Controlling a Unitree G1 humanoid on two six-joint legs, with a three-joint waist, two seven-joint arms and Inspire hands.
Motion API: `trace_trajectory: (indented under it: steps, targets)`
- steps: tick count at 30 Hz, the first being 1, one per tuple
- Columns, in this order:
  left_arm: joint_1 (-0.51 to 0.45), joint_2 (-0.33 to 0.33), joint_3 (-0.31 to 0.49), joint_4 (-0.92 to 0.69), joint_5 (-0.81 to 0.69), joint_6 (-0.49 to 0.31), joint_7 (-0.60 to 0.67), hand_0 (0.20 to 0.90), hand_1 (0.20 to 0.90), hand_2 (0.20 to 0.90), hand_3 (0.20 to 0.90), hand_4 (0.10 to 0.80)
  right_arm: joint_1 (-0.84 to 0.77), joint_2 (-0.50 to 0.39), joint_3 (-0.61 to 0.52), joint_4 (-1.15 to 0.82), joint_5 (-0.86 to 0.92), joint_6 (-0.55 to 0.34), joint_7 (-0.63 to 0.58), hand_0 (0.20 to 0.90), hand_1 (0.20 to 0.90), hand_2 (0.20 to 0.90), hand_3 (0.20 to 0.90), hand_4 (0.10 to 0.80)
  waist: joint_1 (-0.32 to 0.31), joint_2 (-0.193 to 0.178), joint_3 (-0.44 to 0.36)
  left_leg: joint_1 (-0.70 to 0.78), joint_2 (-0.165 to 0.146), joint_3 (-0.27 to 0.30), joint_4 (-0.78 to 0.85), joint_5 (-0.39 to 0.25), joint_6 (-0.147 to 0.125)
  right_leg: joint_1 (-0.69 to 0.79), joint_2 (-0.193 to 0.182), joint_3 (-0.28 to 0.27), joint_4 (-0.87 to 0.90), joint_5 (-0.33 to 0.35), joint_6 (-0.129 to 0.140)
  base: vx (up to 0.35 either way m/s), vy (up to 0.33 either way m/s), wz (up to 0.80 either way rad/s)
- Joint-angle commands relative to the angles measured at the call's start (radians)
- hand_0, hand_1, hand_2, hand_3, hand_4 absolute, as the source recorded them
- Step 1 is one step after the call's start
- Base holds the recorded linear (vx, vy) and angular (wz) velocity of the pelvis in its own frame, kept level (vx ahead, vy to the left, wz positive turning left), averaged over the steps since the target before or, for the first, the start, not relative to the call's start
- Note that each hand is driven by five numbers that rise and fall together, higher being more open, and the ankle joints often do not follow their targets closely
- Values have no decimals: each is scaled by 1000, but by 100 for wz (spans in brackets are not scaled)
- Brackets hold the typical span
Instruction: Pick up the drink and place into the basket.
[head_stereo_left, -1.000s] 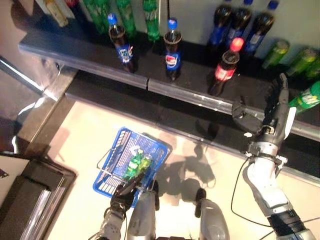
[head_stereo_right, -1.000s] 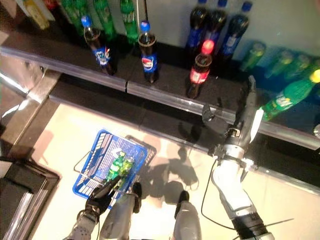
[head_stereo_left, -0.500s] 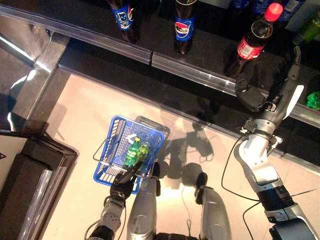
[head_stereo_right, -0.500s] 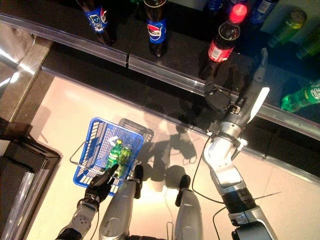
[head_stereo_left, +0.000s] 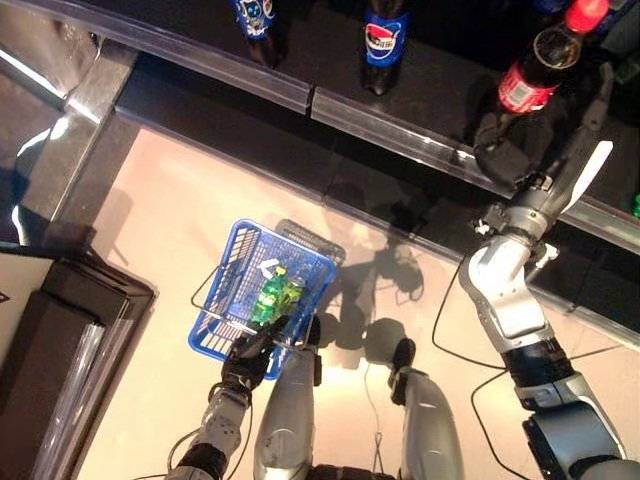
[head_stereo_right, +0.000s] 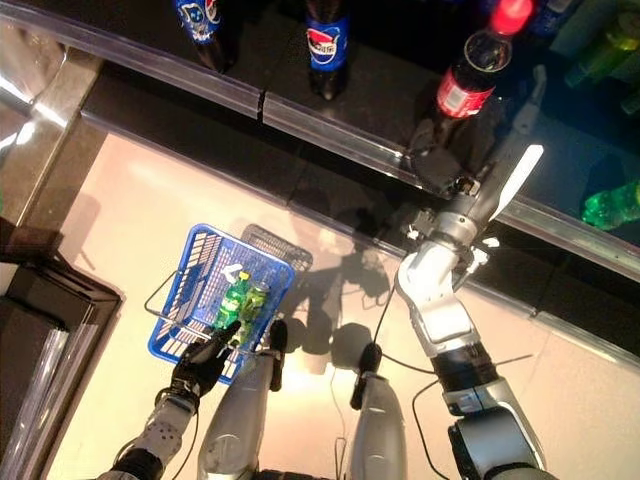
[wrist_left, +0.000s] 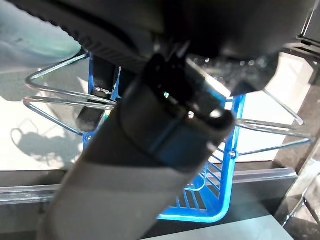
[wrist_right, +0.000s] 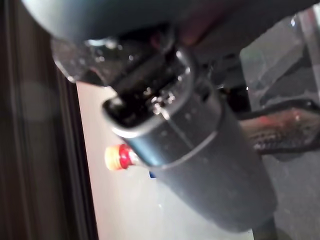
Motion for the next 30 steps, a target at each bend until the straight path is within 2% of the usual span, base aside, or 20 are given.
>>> trace_trajectory:
  steps: [1,9,15,26,27,28,29,30]
  targets:
    - [124,69,-82,-50,46,-17,-42,300,300,300,200,100,-144,-51,-37,-53,0,-53,-63,900,900,900,900,800,21,-34,-14,-96,-11,-84,2,105,-24,90,-15,-20,-102,65,-28,-18,-35,2]
    - [80,76,-100,-55,38,-14,-14,300,300,300,200,100,-252,-68,-36,59,133,-63,-28,900,900,900,900,800,30,-33,-14,-107,-20,-84,-21,89,-15,46,-19,-25,-94,73,-28,-8,3,6]
    - [67,72,-100,-63,18,-11,-4,300,300,300,200,100,-325,-89,-27,96,90,-36,-14,900,900,900,900,800,30,-19,-14,-109,-23,-79,-43,94,-8,-5,-22,-24,-69,70,-31,-17,50,1]
    - [62,56,-107,-74,8,-12,3,300,300,300,200,100,-386,-118,-50,172,94,-41,-20,900,900,900,900,800,27,-3,-14,-96,-36,-62,-67,84,11,-67,-34,-12,-28,69,-24,-5,32,0]
    - [62,56,-107,-73,7,-13,1,300,300,300,200,100,-391,-122,-49,181,96,-43,-20,804,804,804,787,687,27,-3,-14,-95,-37,-61,-68,84,12,-71,-35,-10,-25,69,-24,9,35,0]
    - [62,55,-108,-73,6,-14,2,300,300,300,200,100,-396,-128,-49,189,102,-47,-20,328,328,328,233,133,26,-2,-14,-95,-38,-60,-69,83,14,-75,-36,-9,-23,69,-24,-7,32,1]
    - [63,56,-111,-75,2,-16,1,300,300,300,200,100,-400,-133,-49,196,102,-51,-19,300,300,300,200,100,26,-1,-14,-96,-39,-59,-70,82,15,-80,-37,-9,-20,69,-23,-16,33,3]
    - [64,57,-112,-76,-2,-16,0,300,300,300,200,100,-406,-138,-50,203,103,-53,-17,300,300,300,200,100,26,0,-14,-99,-41,-59,-71,82,16,-87,-37,-8,-17,69,-23,-21,31,2]
